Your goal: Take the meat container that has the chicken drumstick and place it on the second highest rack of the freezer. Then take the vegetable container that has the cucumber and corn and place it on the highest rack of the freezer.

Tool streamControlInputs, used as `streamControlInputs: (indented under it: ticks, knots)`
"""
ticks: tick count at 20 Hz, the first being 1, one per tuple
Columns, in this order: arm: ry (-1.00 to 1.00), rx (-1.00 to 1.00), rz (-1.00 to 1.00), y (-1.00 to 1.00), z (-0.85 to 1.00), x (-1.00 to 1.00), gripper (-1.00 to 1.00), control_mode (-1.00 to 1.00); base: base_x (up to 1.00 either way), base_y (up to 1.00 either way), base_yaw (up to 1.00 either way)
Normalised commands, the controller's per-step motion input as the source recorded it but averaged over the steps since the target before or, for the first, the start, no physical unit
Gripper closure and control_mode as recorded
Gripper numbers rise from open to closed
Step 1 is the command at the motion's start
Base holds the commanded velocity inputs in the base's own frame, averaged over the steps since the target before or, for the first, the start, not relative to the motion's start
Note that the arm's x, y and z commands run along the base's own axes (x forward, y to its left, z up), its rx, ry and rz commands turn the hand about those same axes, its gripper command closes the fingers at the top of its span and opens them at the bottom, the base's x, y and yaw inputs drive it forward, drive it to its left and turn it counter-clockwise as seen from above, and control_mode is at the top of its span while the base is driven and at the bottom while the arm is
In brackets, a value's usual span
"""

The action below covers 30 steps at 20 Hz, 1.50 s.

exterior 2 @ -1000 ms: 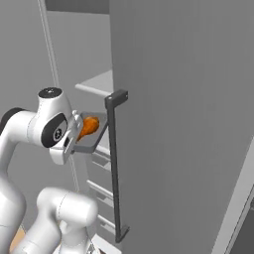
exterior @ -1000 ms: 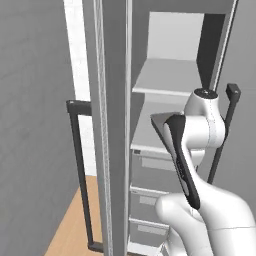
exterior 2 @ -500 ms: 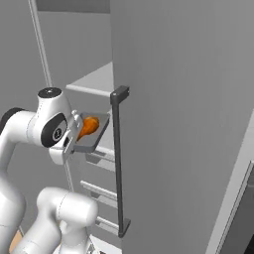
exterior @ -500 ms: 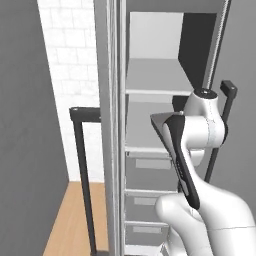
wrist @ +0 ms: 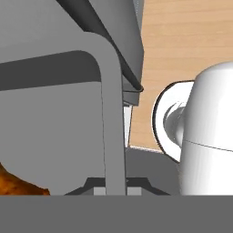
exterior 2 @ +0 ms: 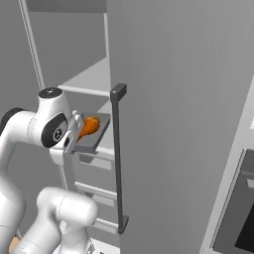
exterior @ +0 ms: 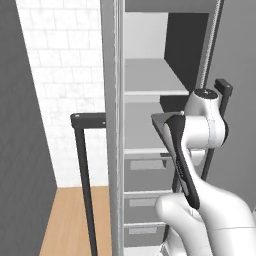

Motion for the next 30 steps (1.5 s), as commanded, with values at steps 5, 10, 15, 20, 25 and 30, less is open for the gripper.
streamControlInputs:
  ticks: [5, 10, 15, 20, 25, 30]
  knots:
    - [0.0, 0.0, 0.0, 0.0, 0.0, 0.0, 1.0, 1.0, 0.2, 0.2, -0.04]
    - [0.0, 0.0, 0.0, 0.0, -0.09, 0.07, 1.0, -1.0, 0.18, 0.04, 0.0]
    - [0.0, 0.0, 0.0, 0.0, -0.46, 0.72, 1.0, -1.0, 0.0, 0.0, 0.0]
    - [0.0, 0.0, -0.01, 0.11, -0.56, 1.0, 1.0, -1.0, 0.0, 0.0, 0.0]
    - [0.0, 0.0, -0.02, 0.05, -0.47, 1.0, 1.0, -1.0, 0.0, 0.0, 0.0]
    - [0.0, 0.0, 0.0, 0.0, -0.46, 0.86, 1.0, -1.0, 0.0, 0.0, 0.0]
